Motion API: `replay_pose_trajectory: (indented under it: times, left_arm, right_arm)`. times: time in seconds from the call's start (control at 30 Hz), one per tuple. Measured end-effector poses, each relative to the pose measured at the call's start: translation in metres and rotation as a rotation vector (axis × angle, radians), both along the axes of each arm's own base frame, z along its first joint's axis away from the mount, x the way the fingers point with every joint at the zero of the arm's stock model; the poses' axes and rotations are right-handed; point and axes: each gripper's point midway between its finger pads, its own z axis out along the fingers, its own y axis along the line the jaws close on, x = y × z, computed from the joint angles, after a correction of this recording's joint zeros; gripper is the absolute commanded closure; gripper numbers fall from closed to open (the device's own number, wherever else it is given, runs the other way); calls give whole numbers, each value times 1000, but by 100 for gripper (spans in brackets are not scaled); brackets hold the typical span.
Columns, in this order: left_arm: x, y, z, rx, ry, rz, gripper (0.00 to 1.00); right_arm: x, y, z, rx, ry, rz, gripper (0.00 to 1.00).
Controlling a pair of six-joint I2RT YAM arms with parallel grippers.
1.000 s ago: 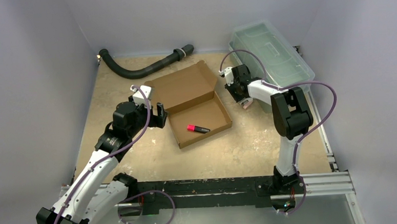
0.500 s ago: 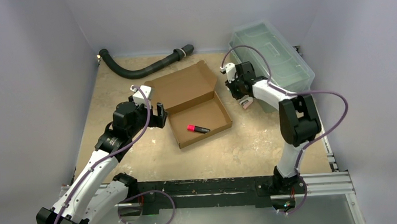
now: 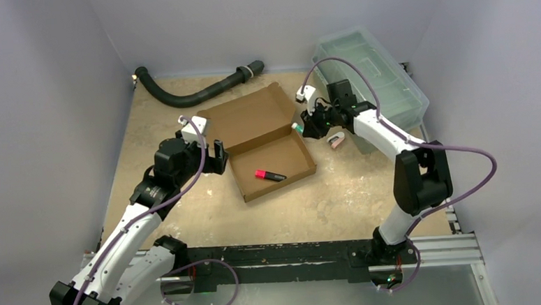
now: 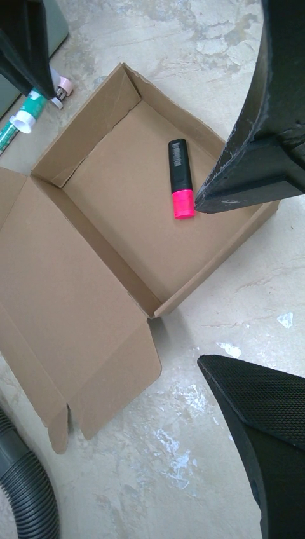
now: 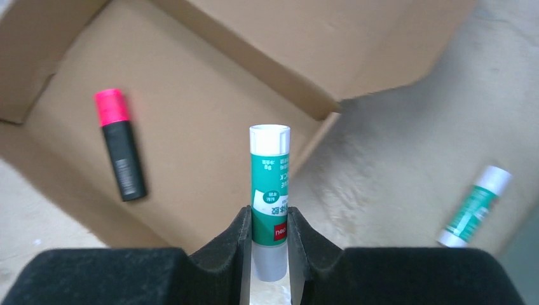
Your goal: Fold the paper box
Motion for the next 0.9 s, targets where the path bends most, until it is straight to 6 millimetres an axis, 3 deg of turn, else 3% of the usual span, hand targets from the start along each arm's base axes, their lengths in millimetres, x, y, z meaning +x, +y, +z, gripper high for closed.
replay_pose_trajectory:
  times: [0.17, 0.4, 0.53, 0.9]
  left_arm:
    - [0, 0, 0, 0, 1, 0, 19]
    - [0, 0, -1, 2, 4, 1, 19]
    - [1, 1, -2, 2, 5, 5, 19]
    - [1, 2, -2, 3, 5, 7, 19]
  right_arm:
    - [-19, 18, -15, 47, 87, 94, 98]
    - [-38, 43, -40, 22, 158, 160, 67]
    - [-39, 45, -45, 8, 170, 155, 53]
    - [-34, 39, -40, 4, 151, 137, 50]
